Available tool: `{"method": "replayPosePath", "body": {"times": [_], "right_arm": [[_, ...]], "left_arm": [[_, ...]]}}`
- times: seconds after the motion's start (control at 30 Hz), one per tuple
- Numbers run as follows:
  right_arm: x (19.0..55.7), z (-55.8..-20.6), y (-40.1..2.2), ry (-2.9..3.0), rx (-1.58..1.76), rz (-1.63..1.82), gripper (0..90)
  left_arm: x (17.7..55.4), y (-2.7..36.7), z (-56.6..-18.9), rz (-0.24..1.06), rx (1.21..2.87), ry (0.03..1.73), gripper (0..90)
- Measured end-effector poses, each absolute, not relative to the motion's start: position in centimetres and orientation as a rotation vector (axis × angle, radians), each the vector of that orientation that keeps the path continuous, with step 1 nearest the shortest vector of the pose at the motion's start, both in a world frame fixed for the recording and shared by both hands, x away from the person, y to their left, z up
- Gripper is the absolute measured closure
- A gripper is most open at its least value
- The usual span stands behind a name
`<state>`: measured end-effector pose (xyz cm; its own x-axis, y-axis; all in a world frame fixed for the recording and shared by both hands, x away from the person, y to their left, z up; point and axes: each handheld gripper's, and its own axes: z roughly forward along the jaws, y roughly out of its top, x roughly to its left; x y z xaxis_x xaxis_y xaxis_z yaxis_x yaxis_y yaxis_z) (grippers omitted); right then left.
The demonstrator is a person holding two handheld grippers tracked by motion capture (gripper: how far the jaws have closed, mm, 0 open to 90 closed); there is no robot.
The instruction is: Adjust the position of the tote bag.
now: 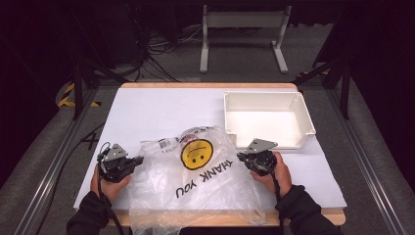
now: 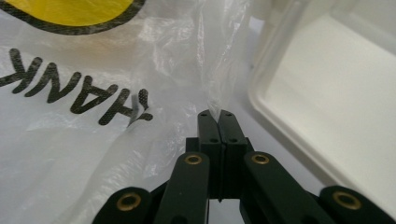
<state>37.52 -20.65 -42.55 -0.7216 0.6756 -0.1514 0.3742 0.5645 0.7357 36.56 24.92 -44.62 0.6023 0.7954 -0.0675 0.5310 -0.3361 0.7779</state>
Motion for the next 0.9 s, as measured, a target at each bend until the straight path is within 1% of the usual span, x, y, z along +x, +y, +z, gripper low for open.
{"method": "replayPosePath", "body": {"times": [0.43, 0.47, 0.53, 0.57, 0.6, 0.67, 0.7, 0.73, 0.77, 0.8, 0.83, 0.87, 0.9], "right_arm": [[37.9, -42.4, -22.4, 2.369, 0.901, 0.989, 90.0], [37.8, -42.3, -22.3, 2.366, 0.893, 0.993, 90.0], [37.8, -42.3, -22.3, 2.366, 0.891, 1.003, 90.0], [37.6, -42.2, -22.2, 2.366, 0.869, 1.028, 86.3], [37.5, -42.2, -22.2, 2.363, 0.871, 1.028, 84.5], [37.4, -42.1, -22.1, 2.363, 0.865, 1.039, 80.1], [37.4, -42.0, -22.0, 2.364, 0.861, 1.045, 78.7], [37.4, -42.0, -22.0, 2.364, 0.861, 1.045, 78.7], [37.3, -41.9, -21.9, 2.367, 0.851, 1.053, 76.4], [37.1, -41.8, -21.8, 2.366, 0.837, 1.060, 71.1], [36.9, -41.5, -21.6, 2.363, 0.815, 1.067, 67.5], [36.9, -41.5, -21.6, 2.363, 0.815, 1.067, 67.5], [36.8, -41.4, -21.5, 2.360, 0.809, 1.070, 65.5]], "left_arm": [[36.4, 26.2, -44.7, 0.432, 2.003, 1.084, 88.8], [36.2, 26.2, -44.6, 0.436, 1.994, 1.077, 87.1], [36.0, 26.2, -44.5, 0.439, 1.985, 1.060, 86.3], [35.8, 26.2, -44.3, 0.448, 1.982, 1.036, 76.6], [35.5, 26.1, -44.0, 0.482, 1.972, 1.037, 71.2], [35.2, 26.0, -43.6, 0.508, 1.949, 1.030, 60.9], [35.1, 25.9, -43.3, 0.524, 1.932, 1.045, 50.7], [35.1, 25.9, -43.3, 0.524, 1.932, 1.045, 45.6], [34.9, 25.9, -43.0, 0.524, 1.915, 1.037, 45.6], [34.8, 25.8, -42.8, 0.531, 1.910, 1.024, 39.0], [34.7, 25.7, -42.6, 0.542, 1.910, 1.017, 28.3], [34.6, 25.7, -42.5, 0.545, 1.910, 1.011, 28.3], [34.4, 25.7, -42.3, 0.536, 1.901, 0.993, 25.3]]}}
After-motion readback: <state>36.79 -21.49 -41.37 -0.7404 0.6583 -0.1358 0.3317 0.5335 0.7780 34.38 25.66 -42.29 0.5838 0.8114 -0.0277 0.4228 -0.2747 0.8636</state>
